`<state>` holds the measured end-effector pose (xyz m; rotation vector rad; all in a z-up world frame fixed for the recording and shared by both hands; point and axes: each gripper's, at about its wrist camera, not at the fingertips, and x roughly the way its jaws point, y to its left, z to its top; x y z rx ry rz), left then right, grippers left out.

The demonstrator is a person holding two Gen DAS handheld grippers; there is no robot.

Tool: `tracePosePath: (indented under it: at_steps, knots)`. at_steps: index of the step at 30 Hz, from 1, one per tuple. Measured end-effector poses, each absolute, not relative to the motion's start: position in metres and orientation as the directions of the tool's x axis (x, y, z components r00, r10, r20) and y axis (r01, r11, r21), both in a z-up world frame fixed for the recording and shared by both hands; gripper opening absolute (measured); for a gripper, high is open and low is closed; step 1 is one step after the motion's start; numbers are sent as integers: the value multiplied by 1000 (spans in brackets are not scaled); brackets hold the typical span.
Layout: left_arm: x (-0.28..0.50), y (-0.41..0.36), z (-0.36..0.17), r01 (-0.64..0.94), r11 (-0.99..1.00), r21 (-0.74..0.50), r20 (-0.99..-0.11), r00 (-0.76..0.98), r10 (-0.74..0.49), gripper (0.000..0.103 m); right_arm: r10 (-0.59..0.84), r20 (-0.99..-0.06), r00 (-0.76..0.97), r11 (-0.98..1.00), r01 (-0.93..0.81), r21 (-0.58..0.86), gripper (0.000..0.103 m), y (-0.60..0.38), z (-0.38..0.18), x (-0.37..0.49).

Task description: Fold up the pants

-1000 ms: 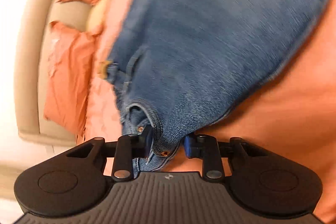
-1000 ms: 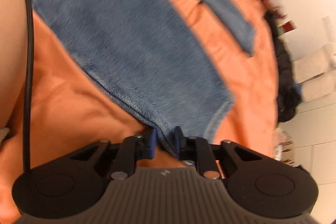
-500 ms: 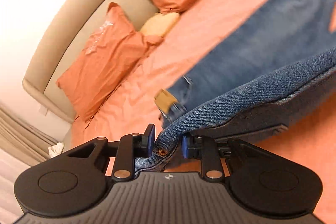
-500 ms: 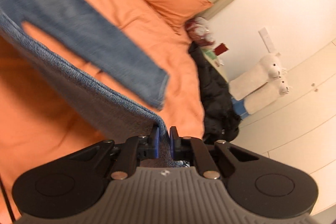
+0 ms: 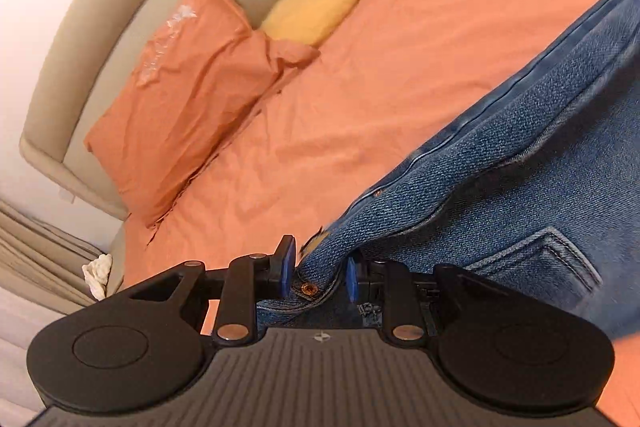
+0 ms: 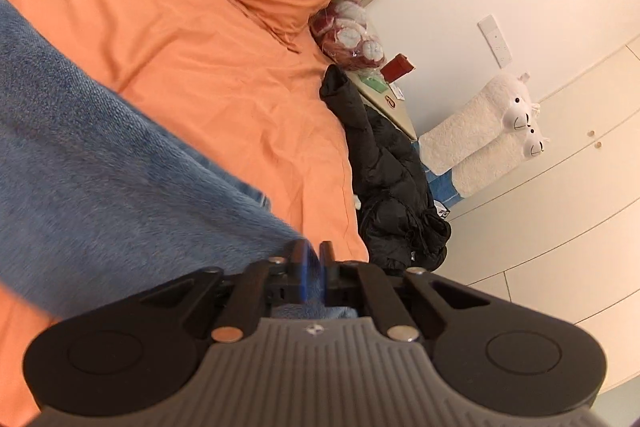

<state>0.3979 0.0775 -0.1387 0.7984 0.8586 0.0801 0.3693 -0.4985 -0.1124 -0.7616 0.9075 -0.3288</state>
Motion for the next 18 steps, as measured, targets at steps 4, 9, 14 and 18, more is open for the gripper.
tracePosePath:
  at_steps: [4,9,14,18]
  knots:
    - [428,71,-177,289,692,661,-677,627,385,29,-525,-654,545,756,-55,-652,0,-518,-133,411]
    - [444,78,-214,344,682,645,-718,578,387,30,-391,-775,497,834,-165,-527,0,-517,-166,439]
    - [439,83,-217,374,661,651,-715,596,366,30,-190,-845,500,875,-304,-377,43,-512,-181,448]
    - [432,85,-219,385,649,657,-706,615,350,30,-99,-882,462,774,-521,-360,46,-487,-195,455]
